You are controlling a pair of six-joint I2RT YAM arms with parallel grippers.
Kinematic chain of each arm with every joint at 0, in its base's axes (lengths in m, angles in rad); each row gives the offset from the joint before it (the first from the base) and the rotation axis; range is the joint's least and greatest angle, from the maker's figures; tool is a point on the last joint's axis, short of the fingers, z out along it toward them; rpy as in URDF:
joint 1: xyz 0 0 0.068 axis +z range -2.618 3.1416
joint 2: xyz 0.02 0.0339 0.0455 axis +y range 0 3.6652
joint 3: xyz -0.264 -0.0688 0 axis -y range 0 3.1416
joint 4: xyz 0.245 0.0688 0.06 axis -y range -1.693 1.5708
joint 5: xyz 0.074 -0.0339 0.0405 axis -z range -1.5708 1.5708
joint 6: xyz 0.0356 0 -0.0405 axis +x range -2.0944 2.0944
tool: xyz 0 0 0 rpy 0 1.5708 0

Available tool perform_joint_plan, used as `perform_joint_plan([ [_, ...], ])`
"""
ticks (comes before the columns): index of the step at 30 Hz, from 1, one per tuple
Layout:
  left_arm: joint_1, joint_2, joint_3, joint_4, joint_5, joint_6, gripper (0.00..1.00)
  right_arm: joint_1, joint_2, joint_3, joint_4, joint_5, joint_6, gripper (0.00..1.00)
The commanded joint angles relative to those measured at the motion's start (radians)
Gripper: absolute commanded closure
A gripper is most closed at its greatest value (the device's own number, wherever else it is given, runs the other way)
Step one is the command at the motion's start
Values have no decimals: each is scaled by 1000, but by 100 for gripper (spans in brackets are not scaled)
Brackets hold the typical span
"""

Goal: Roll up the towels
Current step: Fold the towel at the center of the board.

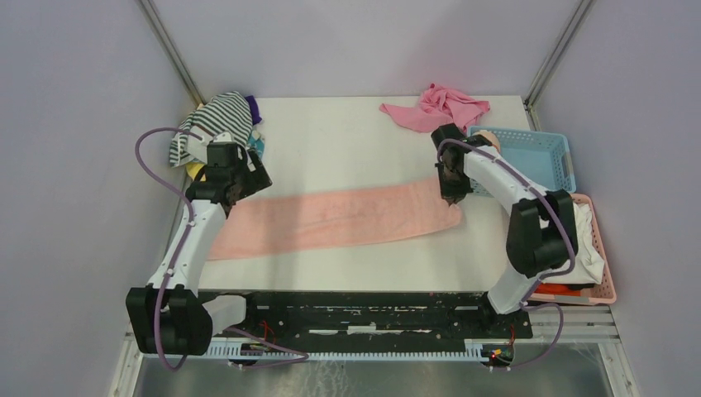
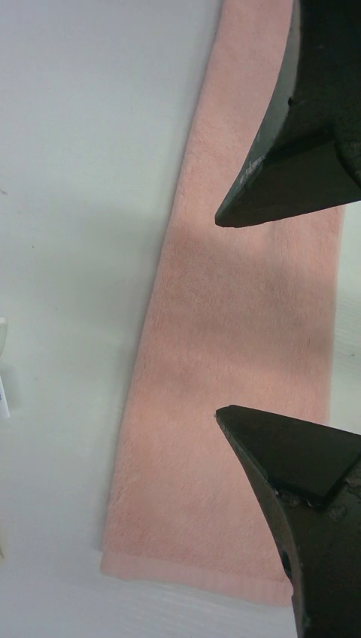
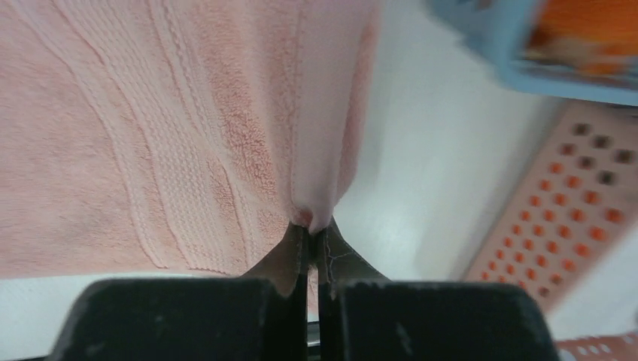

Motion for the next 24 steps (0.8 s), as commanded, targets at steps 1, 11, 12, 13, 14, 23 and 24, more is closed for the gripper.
perform_joint_plan([
  [1, -4, -40, -8, 48, 68, 37, 5, -7, -159, 148, -153, 418, -21, 100],
  [11, -5, -11, -33, 9, 235, -14, 5, -76, -167, 350, -271, 807, -66, 100],
  [12, -6, -4, -44, 8, 253, -28, 5, -72, -161, 361, -266, 773, -80, 100],
  [13, -7, 1, -58, 9, 272, -42, 5, -63, -156, 373, -264, 717, -90, 100],
  [14, -9, 7, -73, 12, 284, -57, 6, -40, -150, 380, -262, 662, -98, 100],
  [23, -65, 40, -232, 153, 372, -210, 13, 222, -83, 395, -142, 63, -13, 99],
  [24, -74, 46, -243, 169, 372, -223, 13, 245, -70, 401, -126, 23, 5, 100],
])
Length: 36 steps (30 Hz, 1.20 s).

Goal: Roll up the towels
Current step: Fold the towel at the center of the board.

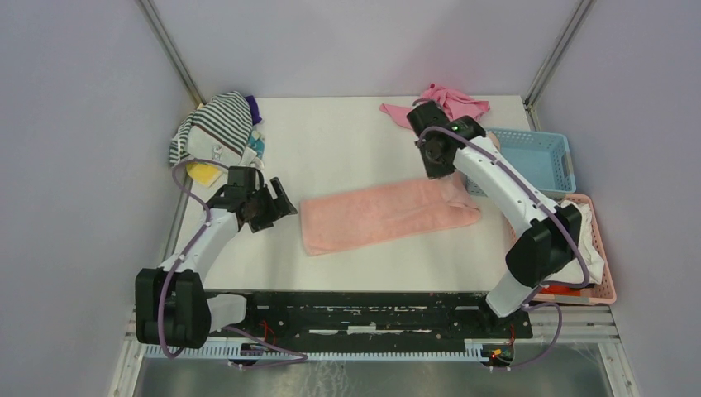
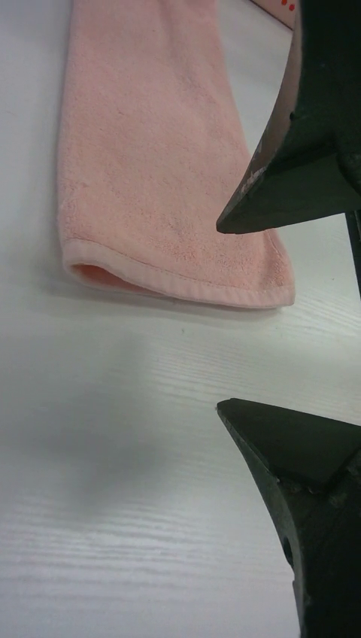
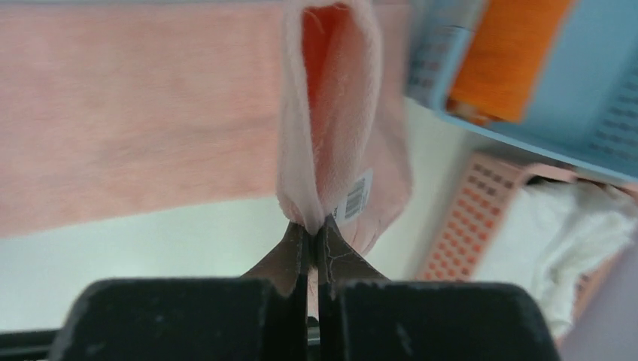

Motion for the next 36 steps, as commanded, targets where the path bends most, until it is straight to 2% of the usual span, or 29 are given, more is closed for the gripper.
perform_joint_plan([
  [1, -37, 17, -39, 135, 53, -118, 15, 93, 39, 53, 96, -294, 94, 100],
  [7, -93, 95, -93, 201, 20, -167, 24, 226, 130, 119, 171, -411, 187, 99],
  [17, -155, 174, -117, 246, -3, -180, 57, 400, 329, 288, 204, -461, 264, 98],
  [22, -165, 200, -122, 256, -13, -180, 64, 450, 398, 349, 218, -490, 289, 96],
  [30, -178, 206, -126, 259, -22, -182, 70, 486, 485, 372, 245, -547, 315, 95],
  [36, -195, 196, -134, 262, -37, -190, 72, 492, 475, 360, 290, -573, 343, 94],
])
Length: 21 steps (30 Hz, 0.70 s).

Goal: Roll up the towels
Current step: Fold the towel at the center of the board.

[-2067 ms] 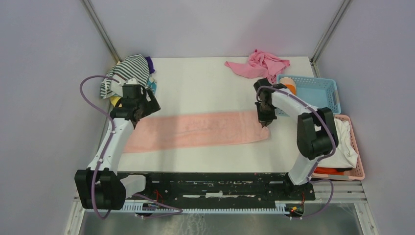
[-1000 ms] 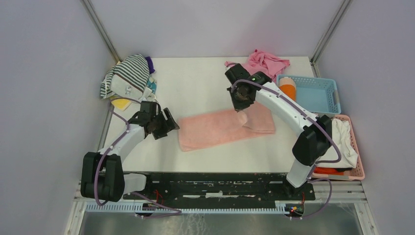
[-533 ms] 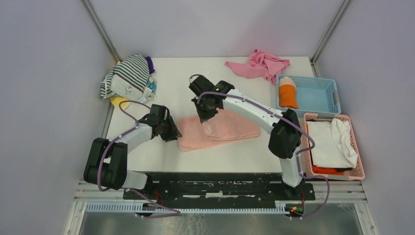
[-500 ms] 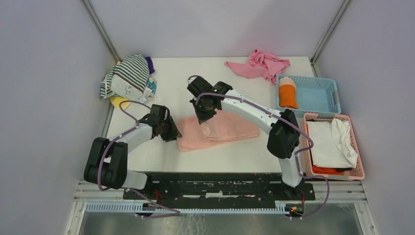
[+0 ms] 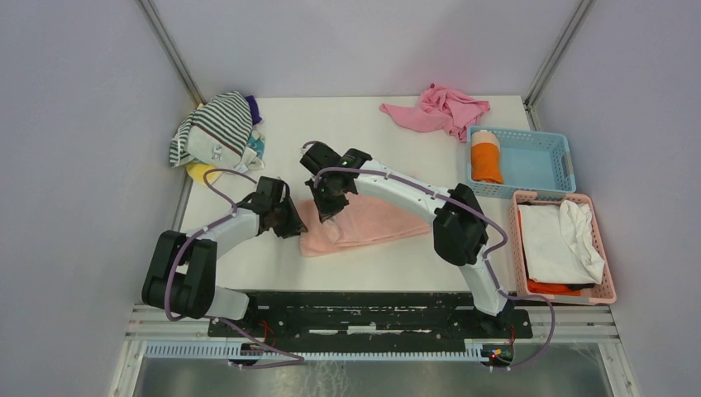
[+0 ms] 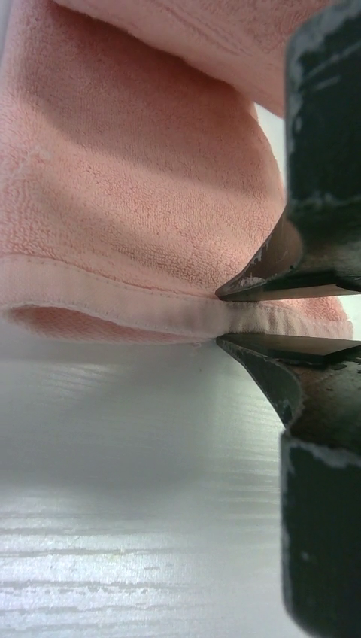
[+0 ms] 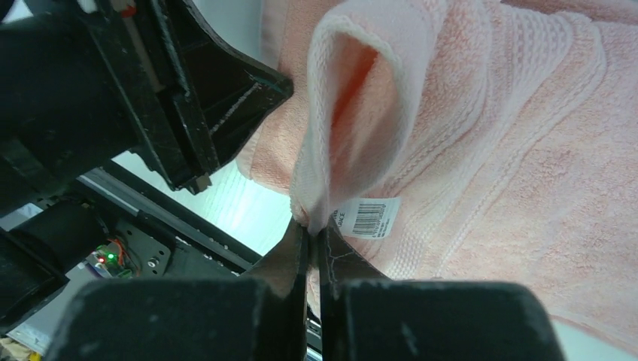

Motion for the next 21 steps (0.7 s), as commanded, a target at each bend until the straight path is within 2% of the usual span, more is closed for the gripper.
perform_joint_plan([
  [1, -17, -1, -15, 31, -25, -34, 72, 7, -22, 34, 79, -38, 44, 93],
  [10, -24, -18, -25, 27, -50, -44, 72, 15, 48, 5, 118, -73, 75, 89],
  [16, -24, -52, -43, 20, -98, -69, 66, 17, 76, -6, 146, -152, 69, 72],
  [19, -24, -97, -57, 1, -142, -91, 61, 16, 15, -34, 168, -169, 38, 59],
  [21, -24, -150, -62, -33, -186, -109, 53, 15, -51, -61, 167, -157, -2, 53],
])
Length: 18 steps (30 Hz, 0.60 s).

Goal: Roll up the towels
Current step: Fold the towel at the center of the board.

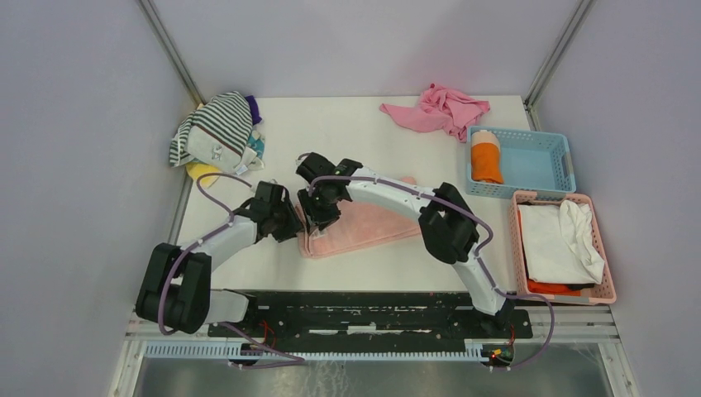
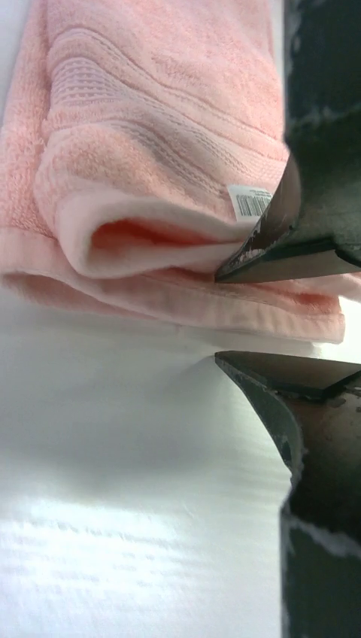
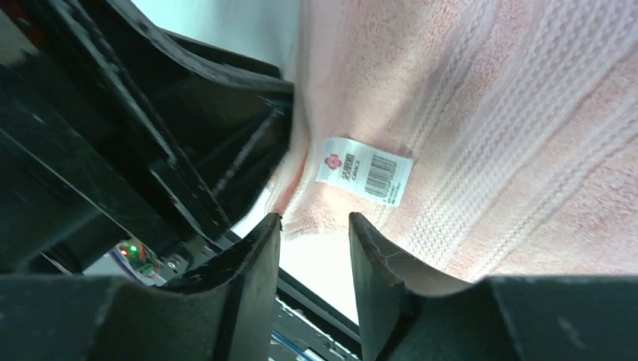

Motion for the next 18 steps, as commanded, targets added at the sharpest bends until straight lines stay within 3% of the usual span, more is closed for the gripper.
perform_joint_plan([
  [1, -2, -119, -19, -69, -132, -70, 49, 3, -173, -47, 47, -3, -81, 52],
  [5, -2, -267, 6, -160, -218, -71, 36, -46, -352, -187, 48, 86, -150, 46],
  [8, -8, -330, 50, -211, -215, -55, 31, -125, -488, -390, 111, 128, -169, 43],
  [13, -107, -330, 114, -226, -137, -97, 29, -298, -655, -672, 258, 66, -167, 42],
  [18, -271, -231, 165, -109, -120, -159, 31, -427, -731, -851, 406, -31, -160, 42],
])
